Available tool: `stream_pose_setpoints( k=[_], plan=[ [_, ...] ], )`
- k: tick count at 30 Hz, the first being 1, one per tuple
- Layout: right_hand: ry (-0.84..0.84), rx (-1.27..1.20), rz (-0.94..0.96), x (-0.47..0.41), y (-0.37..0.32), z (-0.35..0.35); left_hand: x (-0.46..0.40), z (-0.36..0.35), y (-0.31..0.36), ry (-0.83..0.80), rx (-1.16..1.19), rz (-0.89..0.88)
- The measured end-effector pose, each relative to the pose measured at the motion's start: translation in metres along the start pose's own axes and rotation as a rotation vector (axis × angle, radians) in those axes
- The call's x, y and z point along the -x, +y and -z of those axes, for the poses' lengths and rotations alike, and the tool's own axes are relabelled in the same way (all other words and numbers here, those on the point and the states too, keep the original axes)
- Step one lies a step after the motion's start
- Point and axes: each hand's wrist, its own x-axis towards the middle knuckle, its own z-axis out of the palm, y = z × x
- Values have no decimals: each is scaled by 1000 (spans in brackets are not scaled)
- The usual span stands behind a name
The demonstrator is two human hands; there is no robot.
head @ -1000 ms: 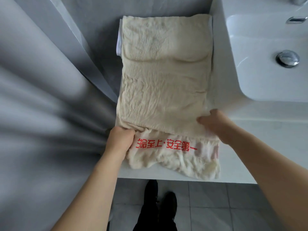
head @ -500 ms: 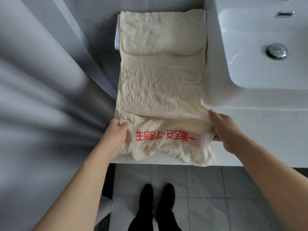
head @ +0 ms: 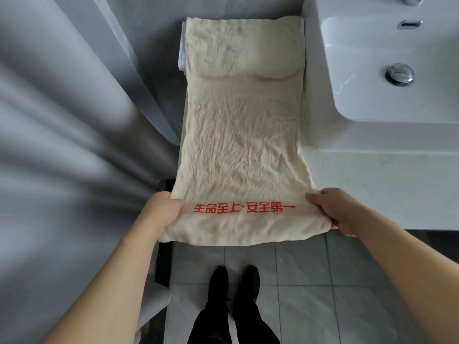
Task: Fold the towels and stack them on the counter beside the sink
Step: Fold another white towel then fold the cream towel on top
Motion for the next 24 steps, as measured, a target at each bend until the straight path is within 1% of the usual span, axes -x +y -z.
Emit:
stream_pose_setpoints(
  k=[3,5,7,8,10,12,14,16,18,20,21,22,24],
  plan=[
    [49,82,12,4,2,-4,4,-2,-3,164,-270,-74],
    [67,203,-2,2,3,-8,13,-6,0,240,-335,-86],
    [109,320,28,4,-3,-10,21,-11,6,293,-367,-125],
    [144,350,71,2,-9,-11,22,-13,11,336,-415,-187],
    [229,370,180,-5,-27,-12,16,-20,29,413,-502,-436],
    [323,345,267,-24,-51,-11,-6,-34,58,378,-598,-693],
    [392,243,299,-54,-70,-8,-35,-51,96,316,-693,-798],
    [391,106,265,-77,-84,-7,-64,-61,132,314,-729,-810],
    [291,-74,211,-88,-95,-10,-91,-59,152,370,-691,-740],
    [214,-231,157,-94,-100,-12,-114,-56,152,389,-639,-624],
    [213,-288,153,-99,-98,-13,-121,-57,146,380,-620,-582],
    [221,-341,163,-102,-96,-15,-126,-59,139,377,-606,-564],
    [244,-420,213,-105,-90,-17,-130,-64,131,390,-589,-585]
  ],
)
